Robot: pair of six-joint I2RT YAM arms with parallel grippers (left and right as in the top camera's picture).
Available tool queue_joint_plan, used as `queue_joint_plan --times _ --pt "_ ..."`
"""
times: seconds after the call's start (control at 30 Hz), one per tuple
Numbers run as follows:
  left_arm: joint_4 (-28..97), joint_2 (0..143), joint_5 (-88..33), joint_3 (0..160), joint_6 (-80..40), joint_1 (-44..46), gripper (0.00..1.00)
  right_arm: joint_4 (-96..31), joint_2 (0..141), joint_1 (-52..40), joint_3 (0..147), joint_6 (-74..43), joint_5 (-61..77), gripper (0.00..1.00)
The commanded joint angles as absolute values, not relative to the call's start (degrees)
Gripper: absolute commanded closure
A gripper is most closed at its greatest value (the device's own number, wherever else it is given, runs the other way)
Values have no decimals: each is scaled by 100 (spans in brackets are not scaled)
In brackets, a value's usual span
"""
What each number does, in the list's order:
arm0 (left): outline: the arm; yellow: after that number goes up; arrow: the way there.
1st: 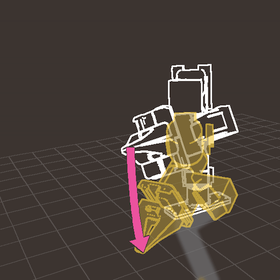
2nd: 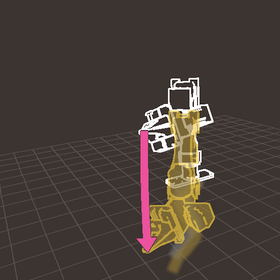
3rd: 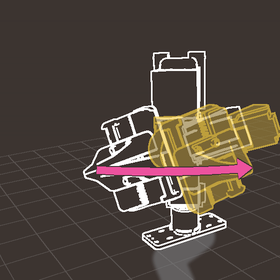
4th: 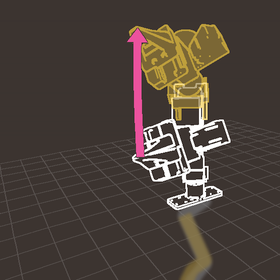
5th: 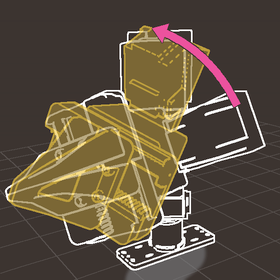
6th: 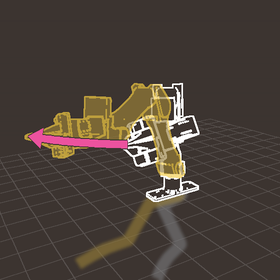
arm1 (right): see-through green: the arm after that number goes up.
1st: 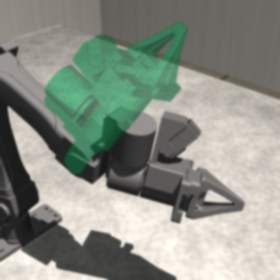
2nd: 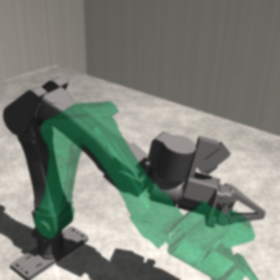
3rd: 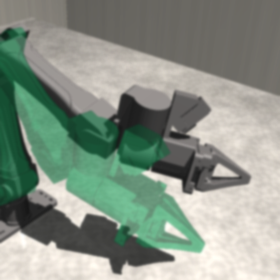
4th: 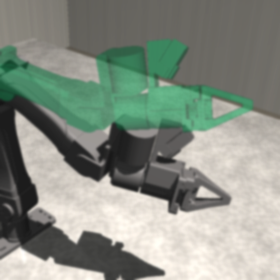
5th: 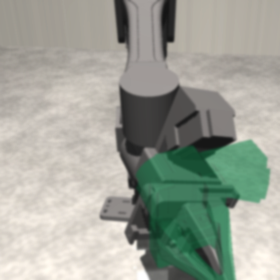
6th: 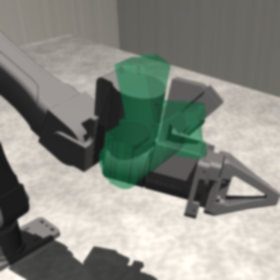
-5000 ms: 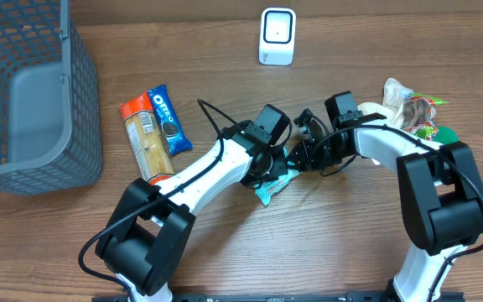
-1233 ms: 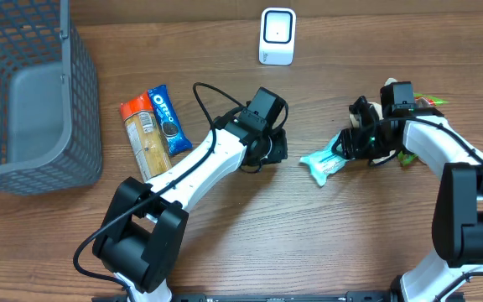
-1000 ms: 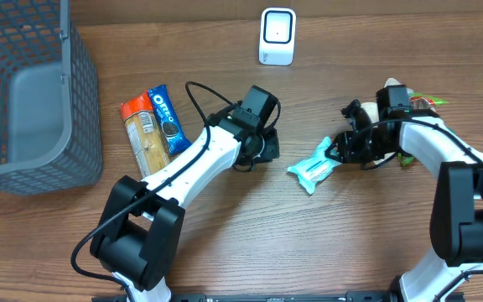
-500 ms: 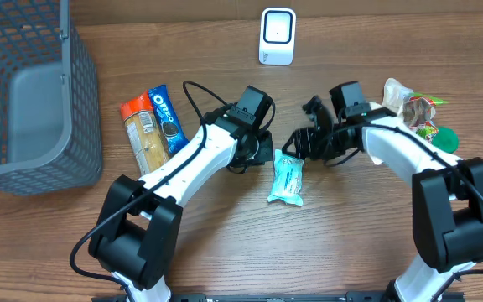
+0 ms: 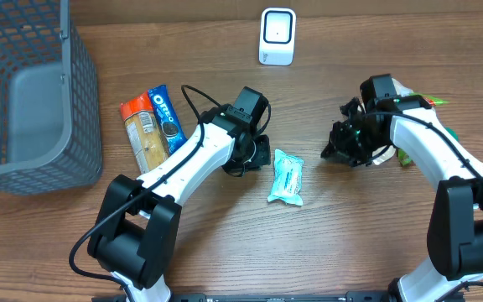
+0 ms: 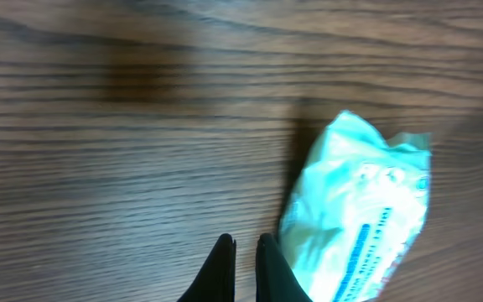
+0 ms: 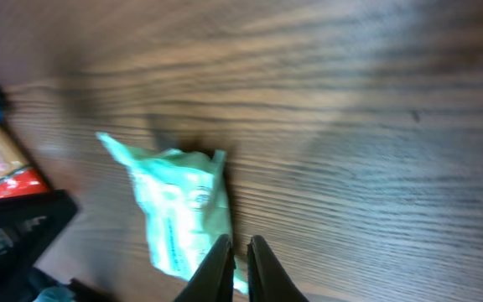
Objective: Scan the item barcode
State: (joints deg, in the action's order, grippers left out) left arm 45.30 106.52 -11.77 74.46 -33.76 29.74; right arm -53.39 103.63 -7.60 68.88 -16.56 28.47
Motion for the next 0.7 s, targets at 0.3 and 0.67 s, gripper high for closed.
queue_joint_plan --times 0.3,0.67 --pt "4418 10790 -1802 7463 -3603 3087 96 -3852 10232 -829 5680 -1896 3400 79" --pt "4132 11319 -2082 7463 -3839 3164 96 -2884 10232 -840 4974 -2405 3312 78"
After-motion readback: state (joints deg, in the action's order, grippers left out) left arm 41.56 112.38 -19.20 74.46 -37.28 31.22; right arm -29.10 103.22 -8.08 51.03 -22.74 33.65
